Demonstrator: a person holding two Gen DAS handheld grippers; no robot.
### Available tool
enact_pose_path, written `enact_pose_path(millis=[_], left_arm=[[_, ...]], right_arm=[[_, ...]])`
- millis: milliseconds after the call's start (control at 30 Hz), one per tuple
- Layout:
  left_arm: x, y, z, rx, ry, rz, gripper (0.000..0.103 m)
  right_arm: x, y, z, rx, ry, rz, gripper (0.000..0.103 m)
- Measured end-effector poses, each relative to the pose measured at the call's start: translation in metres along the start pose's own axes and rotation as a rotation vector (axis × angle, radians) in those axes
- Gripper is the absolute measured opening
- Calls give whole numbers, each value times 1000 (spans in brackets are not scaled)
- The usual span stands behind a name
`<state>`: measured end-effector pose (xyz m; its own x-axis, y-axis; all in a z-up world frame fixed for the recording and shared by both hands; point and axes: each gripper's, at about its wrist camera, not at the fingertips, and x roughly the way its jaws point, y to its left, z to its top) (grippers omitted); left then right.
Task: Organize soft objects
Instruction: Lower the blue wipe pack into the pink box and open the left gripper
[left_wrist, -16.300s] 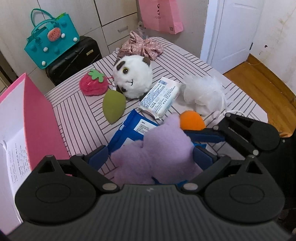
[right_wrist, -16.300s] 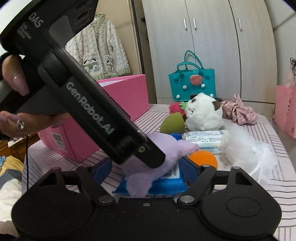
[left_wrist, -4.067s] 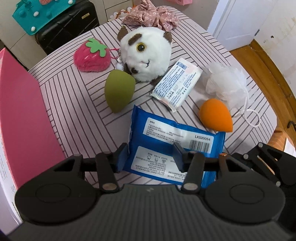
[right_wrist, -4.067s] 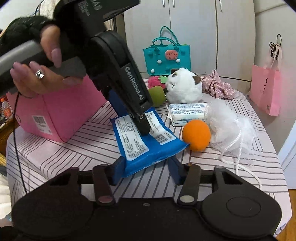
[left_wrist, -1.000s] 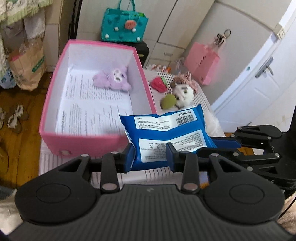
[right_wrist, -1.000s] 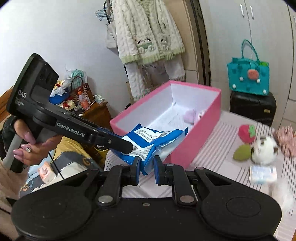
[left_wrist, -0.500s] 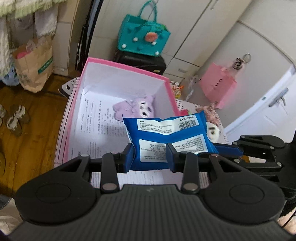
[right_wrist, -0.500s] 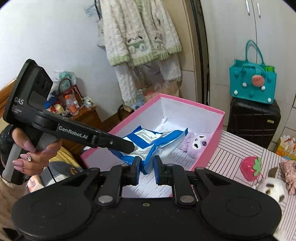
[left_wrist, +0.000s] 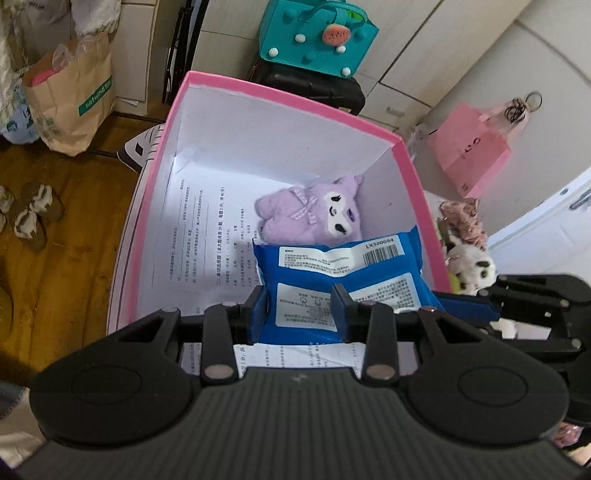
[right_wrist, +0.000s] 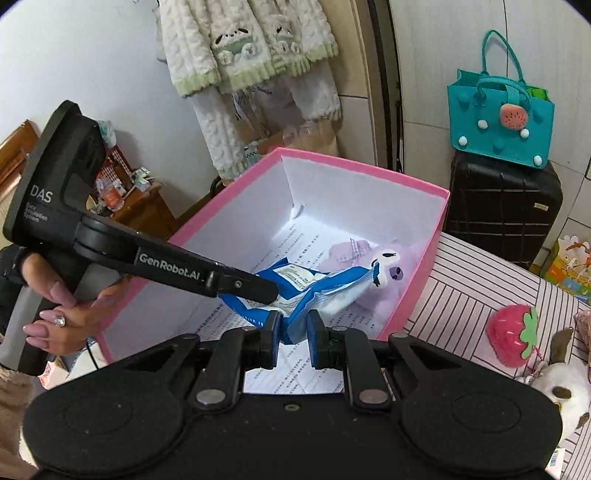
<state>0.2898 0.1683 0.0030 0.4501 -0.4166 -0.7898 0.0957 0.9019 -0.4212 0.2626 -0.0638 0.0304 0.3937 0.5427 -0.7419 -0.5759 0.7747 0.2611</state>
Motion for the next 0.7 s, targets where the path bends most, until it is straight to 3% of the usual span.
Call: enact_pose_path(millis=[333,500,567,700], left_arm=[[21,-2,1,35,25,50,35],[29,-3,5,44,26,69,35],[21,-8,4,81,-19,87,35],[9,-9,3,94,-23,70,35]], right_arm=[[18,5,3,-63,39,-90,19],[24,18,-1,-175,22,-265,19],[21,20,-4,-199,13,-267,19],[6,22,-8,-197,-17,-248,19]])
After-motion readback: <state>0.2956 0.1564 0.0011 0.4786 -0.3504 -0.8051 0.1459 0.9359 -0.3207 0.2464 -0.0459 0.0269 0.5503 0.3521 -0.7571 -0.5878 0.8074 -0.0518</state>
